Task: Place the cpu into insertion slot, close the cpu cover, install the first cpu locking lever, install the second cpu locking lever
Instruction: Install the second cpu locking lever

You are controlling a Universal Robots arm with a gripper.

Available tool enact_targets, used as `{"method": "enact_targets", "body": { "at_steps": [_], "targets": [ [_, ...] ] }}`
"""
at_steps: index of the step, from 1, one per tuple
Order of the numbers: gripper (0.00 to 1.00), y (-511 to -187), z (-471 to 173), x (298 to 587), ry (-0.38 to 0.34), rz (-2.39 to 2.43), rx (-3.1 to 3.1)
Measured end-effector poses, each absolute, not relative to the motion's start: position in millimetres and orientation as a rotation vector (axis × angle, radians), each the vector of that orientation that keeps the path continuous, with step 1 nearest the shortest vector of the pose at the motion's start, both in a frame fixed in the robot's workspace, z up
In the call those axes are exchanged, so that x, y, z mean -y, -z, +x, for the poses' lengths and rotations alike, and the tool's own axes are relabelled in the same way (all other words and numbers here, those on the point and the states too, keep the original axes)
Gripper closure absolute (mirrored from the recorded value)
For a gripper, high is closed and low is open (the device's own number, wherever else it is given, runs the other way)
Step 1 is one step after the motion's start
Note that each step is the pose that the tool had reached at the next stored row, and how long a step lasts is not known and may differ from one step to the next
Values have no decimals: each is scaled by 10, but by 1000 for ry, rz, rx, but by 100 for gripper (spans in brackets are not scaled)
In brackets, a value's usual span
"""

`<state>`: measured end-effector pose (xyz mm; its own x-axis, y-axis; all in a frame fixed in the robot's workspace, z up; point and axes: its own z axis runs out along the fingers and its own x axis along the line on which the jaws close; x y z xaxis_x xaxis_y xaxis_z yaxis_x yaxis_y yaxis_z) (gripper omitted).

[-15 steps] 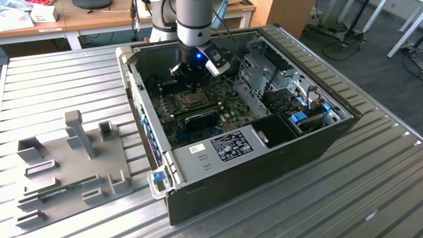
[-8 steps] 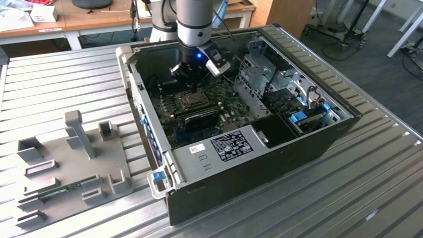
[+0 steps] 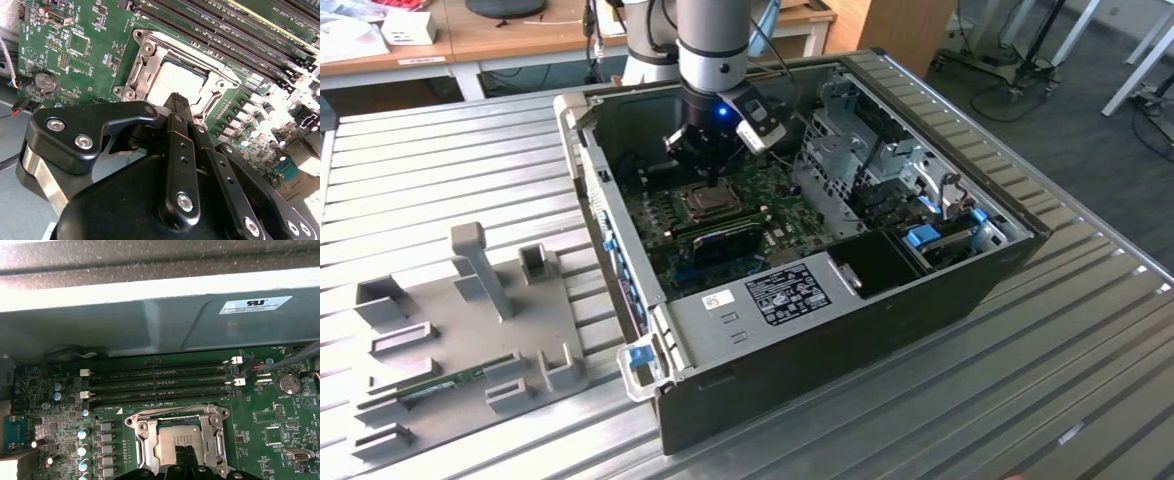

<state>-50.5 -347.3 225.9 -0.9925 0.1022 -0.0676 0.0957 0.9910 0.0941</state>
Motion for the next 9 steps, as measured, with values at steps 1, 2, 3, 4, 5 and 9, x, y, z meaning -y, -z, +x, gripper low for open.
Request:
{"method": "enact_targets", "body": {
  "at_steps": [1, 2, 3, 4, 5, 9],
  "targets": [
    [90, -2260, -505, 3473, -139, 152, -3062],
    [90, -2261, -505, 3473, -139, 152, -3062],
    [90, -2262, -505, 3473, -139, 152, -3062],
    [90, -2262, -505, 3473, -139, 152, -3062],
    [90, -2262, -505, 3473, -139, 152, -3062],
    [90, -2280, -505, 3473, -139, 152, -3062]
  ]
}}
